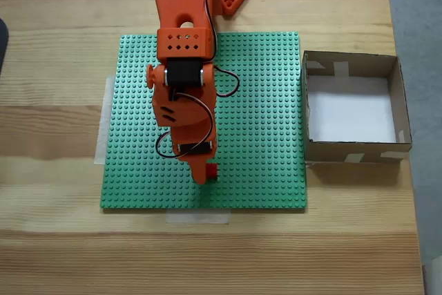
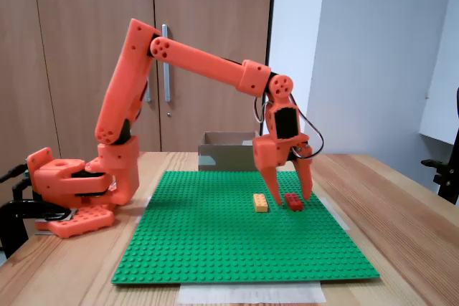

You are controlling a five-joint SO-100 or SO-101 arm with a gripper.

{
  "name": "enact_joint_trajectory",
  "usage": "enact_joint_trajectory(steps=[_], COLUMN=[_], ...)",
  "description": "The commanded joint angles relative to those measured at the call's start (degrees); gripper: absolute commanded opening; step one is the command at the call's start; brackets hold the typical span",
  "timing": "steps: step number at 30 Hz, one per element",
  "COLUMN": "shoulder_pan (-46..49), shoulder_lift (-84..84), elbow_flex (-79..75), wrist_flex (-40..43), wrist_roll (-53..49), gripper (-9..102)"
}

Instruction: Pick the red lego block and put it in the box.

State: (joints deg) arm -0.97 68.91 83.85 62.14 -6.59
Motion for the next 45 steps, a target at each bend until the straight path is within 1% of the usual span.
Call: enact_joint_trajectory(steps=[1,16,28,33,41,45], shoulder_pan=[-0.09,-0.88,-1.14,-1.14,-0.97,-0.44], shoulder_lift=[0.18,-2.11,-2.11,-2.11,-0.97,3.52], elbow_flex=[-2.11,-2.46,-2.11,-2.02,-1.23,0.44], wrist_flex=[-0.53,-0.62,-0.79,-0.88,-0.79,-0.35], wrist_roll=[0.18,0.53,0.18,0.09,-0.26,-0.26], gripper=[28,25,13,6,1,0])
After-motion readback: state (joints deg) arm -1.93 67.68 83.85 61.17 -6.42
